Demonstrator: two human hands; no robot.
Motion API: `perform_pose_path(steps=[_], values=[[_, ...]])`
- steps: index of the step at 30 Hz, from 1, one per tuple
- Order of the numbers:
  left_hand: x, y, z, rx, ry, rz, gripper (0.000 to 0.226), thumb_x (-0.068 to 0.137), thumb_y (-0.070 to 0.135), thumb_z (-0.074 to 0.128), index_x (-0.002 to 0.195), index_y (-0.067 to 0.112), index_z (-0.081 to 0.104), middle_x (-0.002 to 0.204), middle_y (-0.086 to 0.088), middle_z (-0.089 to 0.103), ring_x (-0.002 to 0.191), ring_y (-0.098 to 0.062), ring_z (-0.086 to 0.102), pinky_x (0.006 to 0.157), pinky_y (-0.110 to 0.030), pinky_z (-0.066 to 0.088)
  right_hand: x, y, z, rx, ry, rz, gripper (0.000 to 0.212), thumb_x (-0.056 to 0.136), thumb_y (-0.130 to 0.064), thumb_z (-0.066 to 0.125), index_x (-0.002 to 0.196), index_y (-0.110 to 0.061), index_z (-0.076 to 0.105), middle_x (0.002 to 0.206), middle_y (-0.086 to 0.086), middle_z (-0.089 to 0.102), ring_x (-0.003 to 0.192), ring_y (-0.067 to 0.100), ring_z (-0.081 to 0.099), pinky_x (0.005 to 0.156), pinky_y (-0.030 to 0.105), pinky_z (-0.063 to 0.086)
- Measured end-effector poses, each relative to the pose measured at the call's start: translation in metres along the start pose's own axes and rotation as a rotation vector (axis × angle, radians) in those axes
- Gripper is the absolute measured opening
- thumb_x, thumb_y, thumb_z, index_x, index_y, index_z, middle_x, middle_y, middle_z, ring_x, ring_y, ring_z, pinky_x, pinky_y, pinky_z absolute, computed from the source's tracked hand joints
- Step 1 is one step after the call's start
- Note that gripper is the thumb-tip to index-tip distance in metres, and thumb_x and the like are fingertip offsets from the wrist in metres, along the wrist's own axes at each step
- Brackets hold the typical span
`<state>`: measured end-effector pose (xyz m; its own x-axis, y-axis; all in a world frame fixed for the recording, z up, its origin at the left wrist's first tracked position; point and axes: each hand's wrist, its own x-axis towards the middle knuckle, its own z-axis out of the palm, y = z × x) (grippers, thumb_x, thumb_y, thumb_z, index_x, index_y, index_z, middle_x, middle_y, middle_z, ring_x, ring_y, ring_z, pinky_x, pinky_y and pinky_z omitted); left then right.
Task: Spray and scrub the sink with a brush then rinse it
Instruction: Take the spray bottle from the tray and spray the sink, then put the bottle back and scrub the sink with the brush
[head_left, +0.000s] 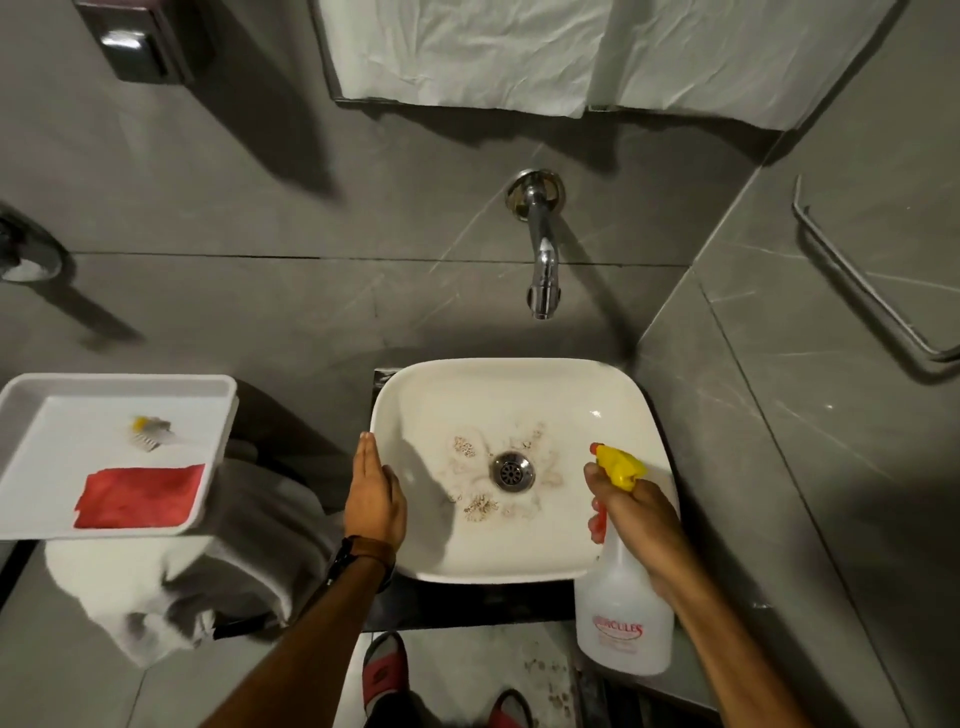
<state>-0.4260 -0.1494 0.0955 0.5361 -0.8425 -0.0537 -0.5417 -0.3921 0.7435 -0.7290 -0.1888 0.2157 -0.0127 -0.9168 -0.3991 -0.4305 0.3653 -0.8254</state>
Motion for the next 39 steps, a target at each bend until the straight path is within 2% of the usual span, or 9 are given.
perform_pose_path(steps=[5,9,14,18,22,24,29,33,39], values=[[-0.005,-0.003,-0.018,-0.16,0.104,-0.031,0.056,0.104,0.02,0.038,0.155,0.007,0.02,0.163,-0.01,0.022,0.151,-0.022,0.021,0.124,-0.034,0.016,-0.004,-0.035,0.045,-0.179,-0.173,-0.185,0.025,0.085,-0.077,0.046,0.107,-0.087,0.042,0.081,-0.017,0.075,0.068,0.008,0.074,0.078,0.031,0.058],[-0.004,-0.04,-0.055,-0.191,0.274,-0.141,0.054,0.104,0.014,0.037,0.154,0.001,0.02,0.163,-0.014,0.02,0.152,-0.024,0.018,0.125,-0.039,0.015,-0.01,-0.077,0.107,-0.197,-0.3,-0.313,0.04,0.079,-0.083,0.045,0.119,-0.082,0.045,0.092,-0.024,0.075,0.072,0.001,0.074,0.074,0.026,0.053],[0.008,-0.106,-0.118,-0.304,0.481,-0.358,0.054,0.104,0.014,0.037,0.154,0.002,0.02,0.163,-0.013,0.021,0.151,-0.025,0.021,0.123,-0.028,0.014,-0.017,-0.122,0.201,-0.167,-0.491,-0.423,0.064,0.07,-0.092,0.052,0.125,-0.059,0.062,0.097,-0.014,0.078,0.089,0.009,0.073,0.087,0.045,0.061],[0.013,-0.156,-0.161,-0.347,0.615,-0.477,0.054,0.105,0.017,0.035,0.155,0.005,0.019,0.164,-0.011,0.021,0.15,-0.024,0.022,0.118,-0.021,0.012,-0.024,-0.15,0.288,-0.119,-0.659,-0.498,0.059,0.075,-0.079,0.062,0.132,-0.067,0.051,0.118,-0.017,0.073,0.11,0.007,0.069,0.097,0.041,0.058],[0.02,-0.196,-0.193,-0.416,0.71,-0.54,0.054,0.106,0.024,0.031,0.156,0.012,0.017,0.164,-0.004,0.019,0.151,-0.019,0.02,0.12,-0.023,0.011,-0.029,-0.169,0.375,-0.116,-0.744,-0.606,0.043,0.082,-0.077,0.06,0.123,-0.06,0.062,0.087,-0.017,0.072,0.075,-0.002,0.064,0.068,0.023,0.058],[0.027,-0.218,-0.208,-0.433,0.736,-0.57,0.054,0.106,0.023,0.031,0.156,0.012,0.016,0.164,-0.003,0.019,0.151,-0.017,0.019,0.12,-0.021,0.01,-0.031,-0.174,0.421,-0.121,-0.798,-0.658,0.039,0.088,-0.071,0.059,0.122,-0.053,0.063,0.08,-0.018,0.068,0.07,0.0,0.062,0.068,0.018,0.052],[0.045,-0.266,-0.228,-0.449,0.771,-0.66,0.051,0.105,0.018,0.033,0.155,0.01,0.022,0.162,-0.005,0.026,0.149,-0.019,0.025,0.122,-0.027,0.017,-0.033,-0.179,0.531,-0.112,-0.888,-0.703,0.028,0.092,-0.063,0.06,0.119,-0.057,0.062,0.104,-0.023,0.072,0.096,-0.004,0.068,0.081,0.01,0.048],[0.059,-0.294,-0.234,-0.463,0.762,-0.702,0.051,0.105,0.019,0.034,0.154,0.013,0.024,0.161,-0.003,0.029,0.145,-0.018,0.031,0.116,-0.02,0.02,-0.031,-0.178,0.603,-0.094,-0.93,-0.707,0.03,0.094,-0.049,0.061,0.117,-0.066,0.055,0.113,-0.031,0.068,0.11,-0.007,0.064,0.089,0.004,0.045],[0.085,-0.33,-0.232,-0.455,0.69,-0.733,0.055,0.103,0.017,0.038,0.155,0.015,0.021,0.161,-0.002,0.028,0.145,-0.019,0.032,0.12,-0.029,0.025,-0.017,-0.179,0.703,-0.063,-1.041,-0.697,0.036,0.098,-0.027,0.066,0.133,-0.03,0.057,0.121,-0.022,0.067,0.113,-0.013,0.061,0.089,0.002,0.044]])
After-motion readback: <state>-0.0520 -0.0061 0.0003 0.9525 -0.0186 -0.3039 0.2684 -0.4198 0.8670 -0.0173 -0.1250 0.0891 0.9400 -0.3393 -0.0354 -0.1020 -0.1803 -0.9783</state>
